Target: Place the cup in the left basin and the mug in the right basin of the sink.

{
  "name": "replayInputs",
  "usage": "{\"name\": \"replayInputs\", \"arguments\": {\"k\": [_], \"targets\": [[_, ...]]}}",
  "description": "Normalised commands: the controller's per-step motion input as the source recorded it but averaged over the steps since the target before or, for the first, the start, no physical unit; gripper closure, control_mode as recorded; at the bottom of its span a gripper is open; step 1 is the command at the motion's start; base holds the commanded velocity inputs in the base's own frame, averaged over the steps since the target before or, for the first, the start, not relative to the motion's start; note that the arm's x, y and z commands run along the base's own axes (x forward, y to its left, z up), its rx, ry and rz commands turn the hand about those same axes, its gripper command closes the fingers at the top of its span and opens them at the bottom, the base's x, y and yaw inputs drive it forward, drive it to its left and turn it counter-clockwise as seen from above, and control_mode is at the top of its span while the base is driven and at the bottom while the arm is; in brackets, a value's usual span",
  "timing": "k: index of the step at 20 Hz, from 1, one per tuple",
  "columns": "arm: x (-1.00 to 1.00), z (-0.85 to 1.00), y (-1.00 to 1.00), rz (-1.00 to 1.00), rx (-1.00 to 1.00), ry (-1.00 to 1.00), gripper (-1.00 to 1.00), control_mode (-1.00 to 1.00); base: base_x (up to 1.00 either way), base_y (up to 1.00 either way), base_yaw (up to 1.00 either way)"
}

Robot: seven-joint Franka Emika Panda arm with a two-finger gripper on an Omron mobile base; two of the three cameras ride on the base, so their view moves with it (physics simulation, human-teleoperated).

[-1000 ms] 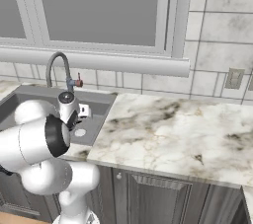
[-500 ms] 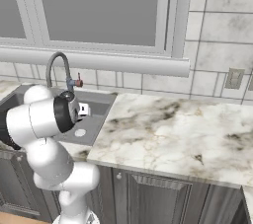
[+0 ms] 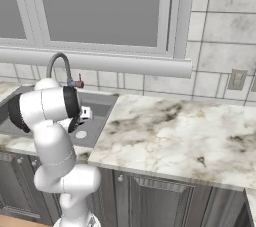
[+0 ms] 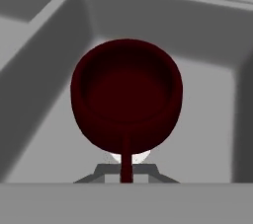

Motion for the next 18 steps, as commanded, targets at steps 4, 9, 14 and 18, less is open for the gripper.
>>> {"name": "replayInputs", "arguments": {"k": [4, 9, 14, 18], "targets": [[0.27, -0.32, 0.08, 0.0, 0.0, 0.0, 1.0, -1.0, 0.0, 0.0, 0.0], [0.23, -0.21, 0.04, 0.0, 0.0, 0.0, 1.0, -1.0, 0.0, 0.0, 0.0], [0.19, -0.21, 0.02, 0.0, 0.0, 0.0, 1.0, -1.0, 0.0, 0.0, 0.0], [0.18, -0.21, 0.02, 0.0, 0.0, 0.0, 1.0, -1.0, 0.0, 0.0, 0.0]]}}
